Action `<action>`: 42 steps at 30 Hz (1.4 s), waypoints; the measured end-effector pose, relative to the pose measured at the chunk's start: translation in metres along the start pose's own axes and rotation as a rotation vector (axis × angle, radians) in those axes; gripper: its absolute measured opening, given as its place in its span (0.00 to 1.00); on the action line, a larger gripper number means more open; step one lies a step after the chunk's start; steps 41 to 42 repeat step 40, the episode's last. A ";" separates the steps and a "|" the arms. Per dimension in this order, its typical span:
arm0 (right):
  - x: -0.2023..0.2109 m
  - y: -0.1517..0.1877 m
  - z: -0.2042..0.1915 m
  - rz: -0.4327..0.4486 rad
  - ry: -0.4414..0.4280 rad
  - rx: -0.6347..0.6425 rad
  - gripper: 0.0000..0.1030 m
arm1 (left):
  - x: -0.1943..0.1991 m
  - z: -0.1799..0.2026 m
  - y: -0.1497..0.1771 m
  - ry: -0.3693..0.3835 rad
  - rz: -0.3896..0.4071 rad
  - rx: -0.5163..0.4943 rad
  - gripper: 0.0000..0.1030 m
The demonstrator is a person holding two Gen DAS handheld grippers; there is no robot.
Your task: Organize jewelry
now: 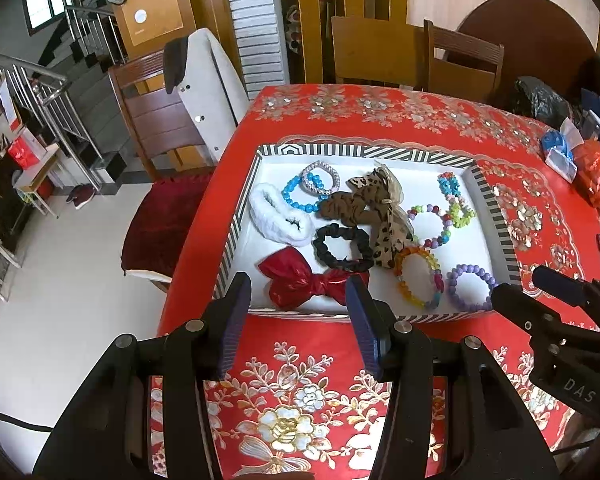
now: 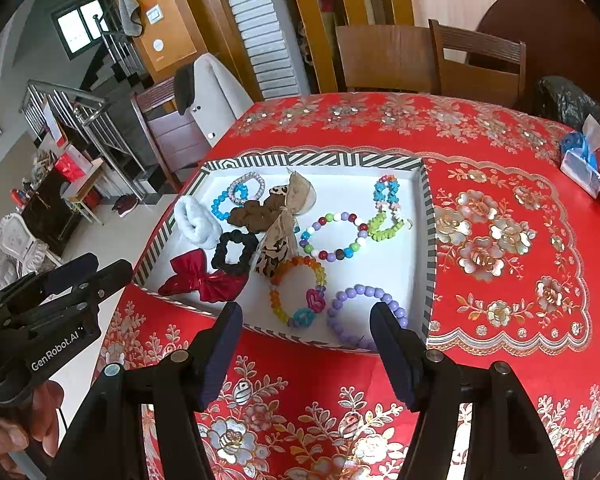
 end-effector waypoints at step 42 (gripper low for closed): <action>0.001 -0.001 0.008 0.011 0.004 0.010 0.62 | -0.002 -0.004 0.004 -0.001 0.000 -0.008 0.47</action>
Point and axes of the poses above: each gripper's, at about its wrist camera, not at the fingertips, and x roughly against the way its jaws point, z to its right, y to its underside, the point moved 3 cm from there along -x, roughly the way its jaws point, and after that the axes turned 5 degrees about z, right-handed, at the moved point
